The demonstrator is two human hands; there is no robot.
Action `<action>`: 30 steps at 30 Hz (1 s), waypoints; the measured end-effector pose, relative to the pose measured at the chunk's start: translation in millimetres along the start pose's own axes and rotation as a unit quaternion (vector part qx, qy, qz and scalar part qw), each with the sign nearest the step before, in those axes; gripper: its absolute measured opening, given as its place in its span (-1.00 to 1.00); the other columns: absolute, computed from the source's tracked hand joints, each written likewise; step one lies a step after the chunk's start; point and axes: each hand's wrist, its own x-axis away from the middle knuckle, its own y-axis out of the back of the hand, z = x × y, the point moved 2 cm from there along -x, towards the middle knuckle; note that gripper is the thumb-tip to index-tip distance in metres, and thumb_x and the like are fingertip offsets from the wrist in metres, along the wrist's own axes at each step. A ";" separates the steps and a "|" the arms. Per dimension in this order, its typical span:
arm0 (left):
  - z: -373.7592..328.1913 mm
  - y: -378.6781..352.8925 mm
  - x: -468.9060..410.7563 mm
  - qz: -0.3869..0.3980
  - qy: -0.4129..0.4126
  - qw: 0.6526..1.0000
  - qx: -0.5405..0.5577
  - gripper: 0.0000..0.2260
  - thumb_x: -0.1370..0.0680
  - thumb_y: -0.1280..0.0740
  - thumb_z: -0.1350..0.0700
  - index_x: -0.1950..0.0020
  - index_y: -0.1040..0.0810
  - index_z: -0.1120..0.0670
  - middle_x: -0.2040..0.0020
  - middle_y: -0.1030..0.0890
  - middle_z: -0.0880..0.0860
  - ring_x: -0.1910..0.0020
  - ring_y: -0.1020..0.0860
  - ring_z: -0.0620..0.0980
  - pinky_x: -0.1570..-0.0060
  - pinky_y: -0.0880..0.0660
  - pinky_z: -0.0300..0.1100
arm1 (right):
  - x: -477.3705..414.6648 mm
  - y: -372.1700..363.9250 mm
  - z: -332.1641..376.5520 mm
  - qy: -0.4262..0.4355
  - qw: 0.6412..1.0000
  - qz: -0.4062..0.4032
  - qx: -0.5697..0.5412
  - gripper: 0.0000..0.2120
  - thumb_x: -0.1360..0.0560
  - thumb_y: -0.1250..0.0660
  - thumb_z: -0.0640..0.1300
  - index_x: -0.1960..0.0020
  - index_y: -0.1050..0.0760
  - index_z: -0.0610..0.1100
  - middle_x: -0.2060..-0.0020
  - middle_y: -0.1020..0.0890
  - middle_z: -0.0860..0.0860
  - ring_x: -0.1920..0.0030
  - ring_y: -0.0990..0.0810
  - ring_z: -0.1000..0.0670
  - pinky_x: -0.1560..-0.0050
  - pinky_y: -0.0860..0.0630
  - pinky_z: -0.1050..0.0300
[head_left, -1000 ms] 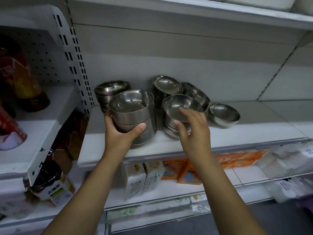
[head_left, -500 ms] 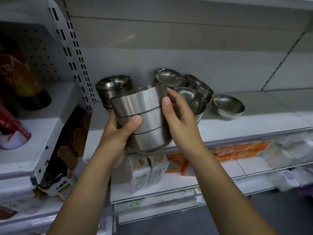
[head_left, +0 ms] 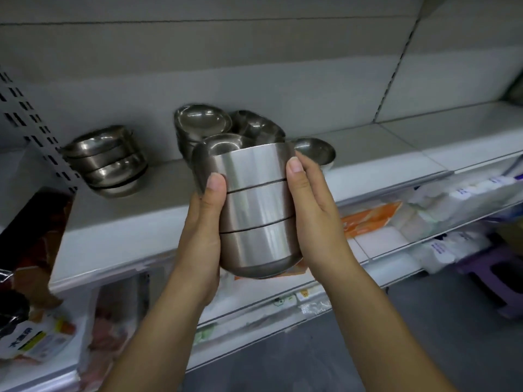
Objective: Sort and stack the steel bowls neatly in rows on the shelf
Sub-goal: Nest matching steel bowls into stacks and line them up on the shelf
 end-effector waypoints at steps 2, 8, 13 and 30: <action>10.1 -33.3 -1.7 0.017 0.009 1.000 -0.006 -0.11 -0.26 -0.38 -0.56 -0.45 -0.49 -0.10 -0.33 -0.64 -0.01 -0.30 -0.62 0.07 -0.29 -0.52 0.18 | 2.6 33.5 -4.2 -0.016 0.999 -0.032 0.005 -0.59 -0.61 -0.19 0.25 -0.40 -0.44 0.14 -0.21 -0.63 0.23 -0.20 -0.57 0.29 -0.15 -0.53 0.32; 48.1 -144.9 -2.2 0.067 0.033 0.997 -0.029 -0.19 -0.29 -0.39 -0.56 -0.40 -0.52 -0.11 -0.30 -0.66 -0.01 -0.28 -0.63 0.09 -0.27 -0.52 0.22 | 12.2 150.1 -8.2 -0.040 0.992 -0.119 -0.008 -0.59 -0.63 -0.17 0.25 -0.36 -0.51 0.11 -0.26 -0.60 0.27 -0.31 -0.50 0.29 -0.38 -0.40 0.18; 88.8 -241.6 6.1 0.126 0.061 0.990 -0.029 -0.16 -0.29 -0.37 -0.58 -0.40 -0.52 -0.10 -0.31 -0.65 0.02 -0.28 -0.63 0.13 -0.28 -0.51 0.23 | 28.9 253.2 -5.0 -0.047 0.987 -0.152 0.010 -0.67 -0.63 -0.16 0.20 -0.28 -0.54 0.13 -0.15 -0.65 0.28 -0.18 -0.57 0.33 -0.15 -0.46 0.34; 200.9 -473.7 2.4 0.239 0.157 0.955 -0.083 -0.32 -0.41 -0.36 -0.48 -0.40 -0.54 -0.12 -0.26 -0.68 -0.05 -0.24 -0.66 0.03 -0.33 -0.50 0.13 | 49.4 502.8 -50.2 -0.163 0.957 -0.242 -0.006 -0.52 -0.57 -0.16 0.37 -0.43 -0.42 0.24 -0.20 -0.59 0.35 -0.18 -0.54 0.38 -0.22 -0.41 0.26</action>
